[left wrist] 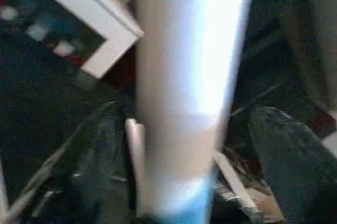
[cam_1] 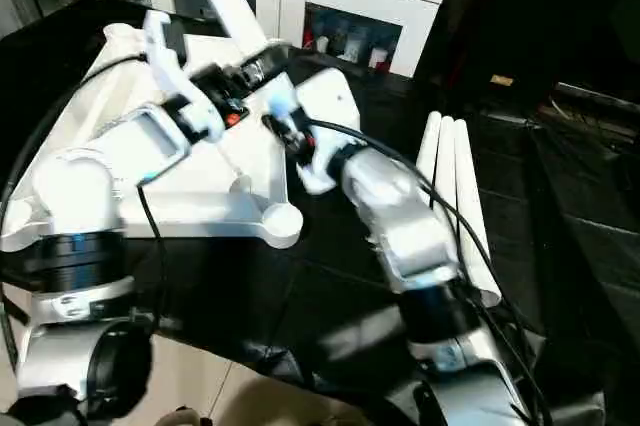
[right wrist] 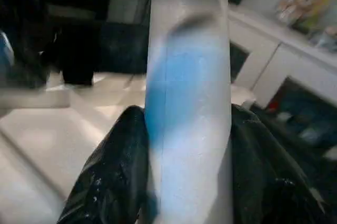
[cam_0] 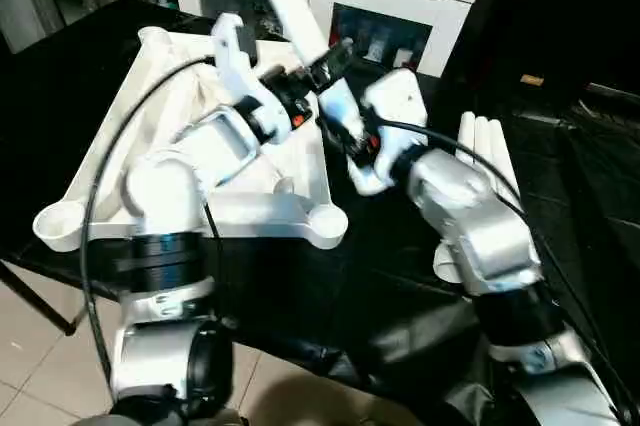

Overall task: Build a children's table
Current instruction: Pick table leg

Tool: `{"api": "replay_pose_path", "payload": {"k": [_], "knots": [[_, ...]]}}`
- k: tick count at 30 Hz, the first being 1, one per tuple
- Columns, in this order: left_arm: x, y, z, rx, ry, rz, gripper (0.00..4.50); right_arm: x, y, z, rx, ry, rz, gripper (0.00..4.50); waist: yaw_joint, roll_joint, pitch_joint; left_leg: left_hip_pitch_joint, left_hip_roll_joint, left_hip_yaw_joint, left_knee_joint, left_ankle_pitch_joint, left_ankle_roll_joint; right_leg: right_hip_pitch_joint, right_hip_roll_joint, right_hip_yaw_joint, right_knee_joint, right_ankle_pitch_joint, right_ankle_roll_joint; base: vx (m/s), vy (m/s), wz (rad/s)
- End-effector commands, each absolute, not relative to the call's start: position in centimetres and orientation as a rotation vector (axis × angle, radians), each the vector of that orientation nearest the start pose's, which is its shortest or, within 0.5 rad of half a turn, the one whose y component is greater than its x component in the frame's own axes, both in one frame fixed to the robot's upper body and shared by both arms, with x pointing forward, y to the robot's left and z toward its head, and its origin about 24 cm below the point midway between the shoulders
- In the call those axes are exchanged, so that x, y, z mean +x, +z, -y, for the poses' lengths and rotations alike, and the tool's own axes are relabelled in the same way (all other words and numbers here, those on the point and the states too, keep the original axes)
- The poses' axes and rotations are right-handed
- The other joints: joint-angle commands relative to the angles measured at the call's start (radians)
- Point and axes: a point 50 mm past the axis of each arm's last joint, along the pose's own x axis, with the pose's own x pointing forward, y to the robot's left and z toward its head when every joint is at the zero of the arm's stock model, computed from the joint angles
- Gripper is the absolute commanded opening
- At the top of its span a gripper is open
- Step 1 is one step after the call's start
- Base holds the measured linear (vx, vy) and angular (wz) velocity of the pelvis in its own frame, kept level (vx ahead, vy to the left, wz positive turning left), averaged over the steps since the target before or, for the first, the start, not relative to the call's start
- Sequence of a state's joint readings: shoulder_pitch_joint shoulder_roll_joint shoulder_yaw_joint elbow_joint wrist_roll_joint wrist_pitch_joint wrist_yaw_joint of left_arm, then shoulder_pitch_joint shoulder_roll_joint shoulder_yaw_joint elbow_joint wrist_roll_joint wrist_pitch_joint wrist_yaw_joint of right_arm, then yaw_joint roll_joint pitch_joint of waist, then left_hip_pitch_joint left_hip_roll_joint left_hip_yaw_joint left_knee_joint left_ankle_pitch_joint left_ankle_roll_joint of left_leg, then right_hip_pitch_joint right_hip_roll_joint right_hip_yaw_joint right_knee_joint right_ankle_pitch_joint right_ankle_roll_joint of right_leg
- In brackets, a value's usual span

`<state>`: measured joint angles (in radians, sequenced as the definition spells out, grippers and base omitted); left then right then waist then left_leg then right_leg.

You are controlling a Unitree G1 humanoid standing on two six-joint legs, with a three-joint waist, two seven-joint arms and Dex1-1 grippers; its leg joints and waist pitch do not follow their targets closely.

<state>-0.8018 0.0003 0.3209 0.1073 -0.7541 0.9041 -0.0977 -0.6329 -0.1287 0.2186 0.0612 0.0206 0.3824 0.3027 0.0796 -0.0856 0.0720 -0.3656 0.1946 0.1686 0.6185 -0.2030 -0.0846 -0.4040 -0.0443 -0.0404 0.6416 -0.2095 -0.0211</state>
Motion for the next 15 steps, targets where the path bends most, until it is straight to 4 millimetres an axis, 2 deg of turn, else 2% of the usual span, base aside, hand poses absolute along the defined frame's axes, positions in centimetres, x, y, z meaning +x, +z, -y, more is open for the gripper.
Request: {"api": "replay_pose_path", "payload": {"k": [1, 4, 5, 15], "knots": [[35.3, 19.7, -9.0, -0.688, -0.583, -0.163, 3.86, 33.3, 16.7, 5.7, -0.343, 0.583, 0.174, 1.81, -0.006, 0.015, -0.077, 0.009, 0.024, -0.006, -0.07, -0.018, -0.044, 0.07, -0.073, 0.052, -0.059, 0.077, -0.142, 0.0, 0.0, 0.0], [35.5, 19.6, -8.8, -0.705, -0.567, -0.162, 3.71, 33.3, 16.6, 5.3, -0.338, 0.589, 0.18, 1.81, -0.008, 0.014, -0.078, 0.009, 0.024, -0.006, -0.07, -0.031, -0.033, 0.07, -0.074, 0.052, -0.059, 0.083, -0.143, 0.0, 0.0, 0.0], [35.6, 19.5, -8.8, -0.711, -0.546, -0.159, 3.4, 33.3, 16.6, 5.2, -0.346, 0.582, 0.188, 1.81, -0.009, 0.015, -0.077, 0.009, 0.024, -0.006, -0.07, -0.033, -0.032, 0.069, -0.074, 0.052, -0.059, 0.081, -0.145, 0.0, 0.0, 0.0], [36.4, 19.3, -10.1, -0.744, -0.413, -0.13, 2.85, 33.8, 16.5, 5.5, -0.372, 0.51, 0.2, 1.81, -0.018, 0.015, -0.078, 0.008, 0.022, -0.006, -0.068, -0.028, -0.025, 0.072, -0.072, 0.052, -0.057, 0.103, -0.151, 0.0, 0.0, 0.0]]}}
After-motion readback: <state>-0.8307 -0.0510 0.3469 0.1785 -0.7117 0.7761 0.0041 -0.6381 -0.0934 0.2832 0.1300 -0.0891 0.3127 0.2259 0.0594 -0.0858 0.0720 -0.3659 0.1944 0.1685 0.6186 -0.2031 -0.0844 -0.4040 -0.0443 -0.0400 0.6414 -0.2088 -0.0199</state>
